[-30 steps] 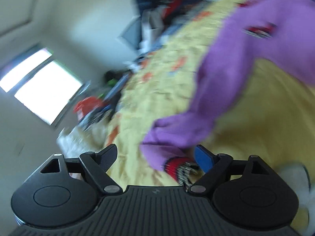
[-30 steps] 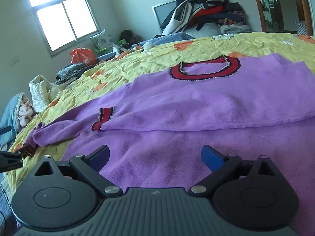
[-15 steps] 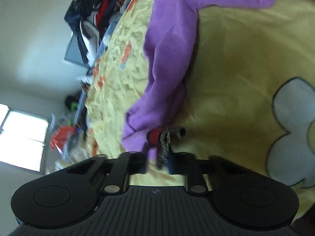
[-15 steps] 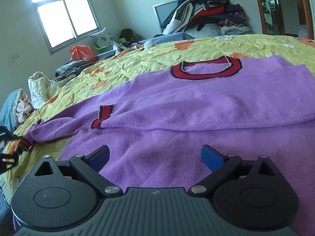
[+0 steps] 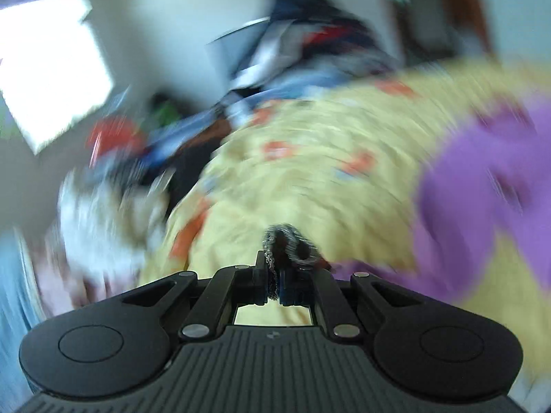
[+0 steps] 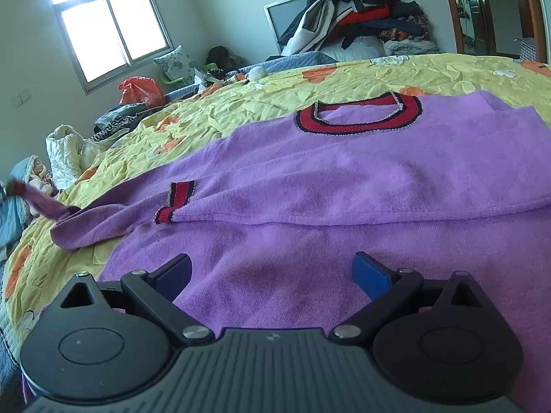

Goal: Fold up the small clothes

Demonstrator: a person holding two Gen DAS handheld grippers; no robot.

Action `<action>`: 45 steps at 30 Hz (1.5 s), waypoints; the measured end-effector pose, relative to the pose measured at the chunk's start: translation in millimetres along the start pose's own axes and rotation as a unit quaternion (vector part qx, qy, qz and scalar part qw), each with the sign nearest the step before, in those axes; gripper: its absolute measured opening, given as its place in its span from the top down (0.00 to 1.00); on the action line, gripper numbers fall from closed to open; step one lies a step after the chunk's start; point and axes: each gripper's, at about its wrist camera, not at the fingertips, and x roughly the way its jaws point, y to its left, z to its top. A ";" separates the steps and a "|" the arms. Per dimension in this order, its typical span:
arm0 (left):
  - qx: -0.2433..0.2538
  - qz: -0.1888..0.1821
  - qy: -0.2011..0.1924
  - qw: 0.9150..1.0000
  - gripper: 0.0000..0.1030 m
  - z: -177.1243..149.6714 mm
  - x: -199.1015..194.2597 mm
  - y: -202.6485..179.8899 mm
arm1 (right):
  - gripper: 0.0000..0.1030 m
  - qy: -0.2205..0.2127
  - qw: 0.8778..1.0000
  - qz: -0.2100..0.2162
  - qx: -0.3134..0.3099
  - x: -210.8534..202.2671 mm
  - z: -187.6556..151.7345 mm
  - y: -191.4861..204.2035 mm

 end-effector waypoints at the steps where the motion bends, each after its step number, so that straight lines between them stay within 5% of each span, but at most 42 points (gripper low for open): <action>1: -0.050 0.004 0.004 0.999 0.90 2.5 7.4 22.9 | 0.02 0.001 1.000 -0.001 -0.003 0.2 -0.2 1.1; 5: -0.233 0.007 0.031 0.972 0.90 -11.2 25.6 93.6 | 0.02 0.002 1.000 -0.005 -0.009 0.3 -1.0 3.6; 8: -0.317 -0.017 -0.006 0.948 0.91 -40.8 -3.1 122.1 | 0.02 0.005 1.000 -0.009 -0.014 1.4 -0.8 5.5; 10: -0.378 -0.037 -0.025 0.925 0.91 -69.7 -28.3 135.8 | 0.02 0.004 1.000 -0.007 -0.011 0.8 -1.1 4.5; 14: -0.488 -0.032 0.052 0.871 0.96 -151.7 -33.8 153.6 | 0.01 0.008 1.000 -0.012 -0.019 2.9 -0.9 7.1; 17: -0.525 0.015 0.098 0.846 0.98 -197.2 -25.7 166.6 | 0.00 0.013 0.999 -0.014 -0.029 4.5 -0.9 10.1; 18: -0.530 0.021 0.096 0.843 0.98 -203.8 -26.7 170.5 | 0.00 0.014 0.999 -0.014 -0.031 4.6 -0.9 10.6; 20: -0.522 0.005 0.077 0.850 0.96 -202.6 -29.7 171.7 | 0.00 0.013 0.999 -0.012 -0.031 4.0 -1.1 10.2; 23: -0.494 -0.035 0.065 0.866 0.59 -186.1 -27.8 165.0 | 0.00 0.010 1.000 -0.009 -0.023 3.1 -1.3 7.5; 26: -0.481 -0.072 0.062 0.871 0.53 -175.7 -21.6 151.2 | 0.00 0.009 1.000 -0.008 -0.020 2.9 -1.2 6.7; 30: -0.538 -0.115 0.046 0.834 0.52 -186.5 -24.2 126.6 | 0.00 0.007 1.000 -0.005 -0.017 2.3 -1.0 5.8; 34: -0.611 -0.095 0.049 0.785 0.53 -208.2 -37.8 103.2 | 0.00 0.007 1.000 -0.006 -0.017 2.3 -0.8 5.7; 36: -0.632 -0.078 0.029 0.770 0.43 -216.6 -48.3 91.7 | 0.00 0.006 1.000 -0.004 -0.016 1.9 -1.0 5.2; 39: -0.662 -0.061 0.019 0.747 0.43 -225.0 -53.8 83.0 | 0.00 0.006 1.000 -0.003 -0.013 2.3 -0.6 5.2; 41: -0.653 -0.057 0.010 0.755 0.42 -219.9 -53.6 83.1 | 0.00 0.005 1.000 -0.002 -0.014 1.9 -0.6 4.9; 44: -0.665 -0.065 0.021 0.744 0.42 -217.2 -36.9 90.9 | 0.00 0.005 1.000 -0.001 -0.013 1.7 -0.8 4.5; 45: -0.663 -0.058 0.027 0.746 0.43 -215.3 -31.3 92.7 | 0.00 0.004 1.000 0.000 -0.013 0.9 -1.1 4.1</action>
